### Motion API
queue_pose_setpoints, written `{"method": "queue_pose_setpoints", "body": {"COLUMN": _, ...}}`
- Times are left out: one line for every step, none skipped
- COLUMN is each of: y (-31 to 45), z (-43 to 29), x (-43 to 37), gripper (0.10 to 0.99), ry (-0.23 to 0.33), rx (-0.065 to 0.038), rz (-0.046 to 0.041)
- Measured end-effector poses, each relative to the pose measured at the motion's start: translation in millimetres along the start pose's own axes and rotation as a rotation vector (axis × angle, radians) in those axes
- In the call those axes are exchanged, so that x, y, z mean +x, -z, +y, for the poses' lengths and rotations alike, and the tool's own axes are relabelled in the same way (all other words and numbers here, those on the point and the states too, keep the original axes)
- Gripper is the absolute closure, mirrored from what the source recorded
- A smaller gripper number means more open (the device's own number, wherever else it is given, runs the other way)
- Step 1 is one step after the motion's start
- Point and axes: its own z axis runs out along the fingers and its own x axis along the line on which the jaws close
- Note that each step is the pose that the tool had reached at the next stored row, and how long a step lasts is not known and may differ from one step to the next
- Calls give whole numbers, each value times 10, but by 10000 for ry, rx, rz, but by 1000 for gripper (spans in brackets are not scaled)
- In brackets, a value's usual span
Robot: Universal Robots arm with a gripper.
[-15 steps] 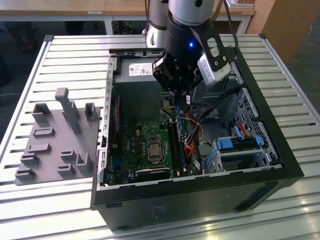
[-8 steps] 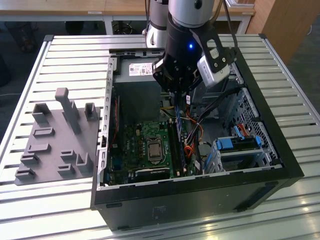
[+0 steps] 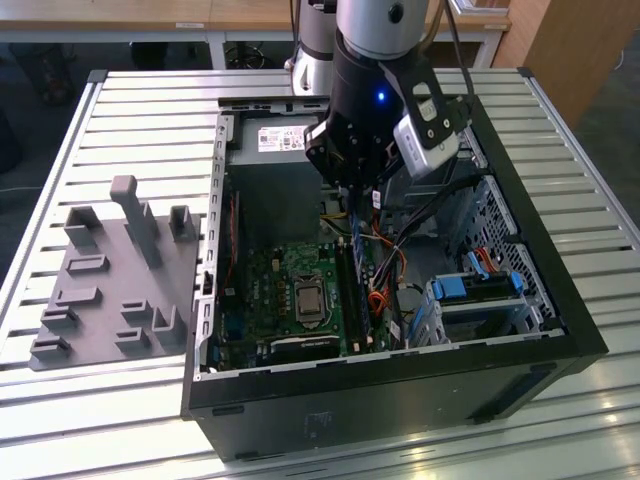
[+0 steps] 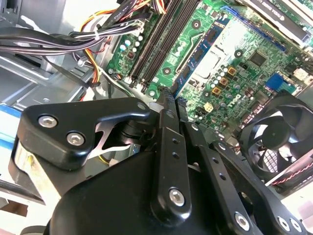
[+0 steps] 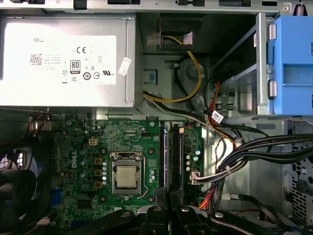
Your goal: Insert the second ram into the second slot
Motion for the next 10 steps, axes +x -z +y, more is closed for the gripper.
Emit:
{"method": "queue_pose_setpoints", "body": {"y": -3, "z": 0, "x": 0, "gripper": 949, "ry": 0, "rx": 2, "rz": 0}}
{"method": "queue_pose_setpoints", "body": {"y": -7, "z": 0, "x": 0, "gripper": 949, "ry": 0, "rx": 4, "rz": 0}}
{"method": "queue_pose_setpoints", "body": {"y": -10, "z": -1, "x": 0, "gripper": 949, "ry": 0, "rx": 6, "rz": 0}}
{"method": "queue_pose_setpoints", "body": {"y": -13, "z": -1, "x": 0, "gripper": 949, "ry": 0, "rx": 7, "rz": 0}}
{"method": "queue_pose_setpoints", "body": {"y": -16, "z": -1, "x": 0, "gripper": 949, "ry": 1, "rx": 9, "rz": 0}}
{"method": "queue_pose_setpoints", "body": {"y": -19, "z": -1, "x": 0, "gripper": 949, "ry": 0, "rx": 10, "rz": 0}}
{"method": "queue_pose_setpoints", "body": {"y": -21, "z": -1, "x": 0, "gripper": 949, "ry": 0, "rx": 12, "rz": 0}}
{"method": "queue_pose_setpoints", "body": {"y": -24, "z": -1, "x": 0, "gripper": 949, "ry": 0, "rx": 14, "rz": 0}}
{"method": "queue_pose_setpoints", "body": {"y": -26, "z": -1, "x": 0, "gripper": 949, "ry": 0, "rx": 16, "rz": 0}}
{"method": "queue_pose_setpoints", "body": {"y": -29, "z": -1, "x": 0, "gripper": 949, "ry": 1, "rx": 17, "rz": 0}}
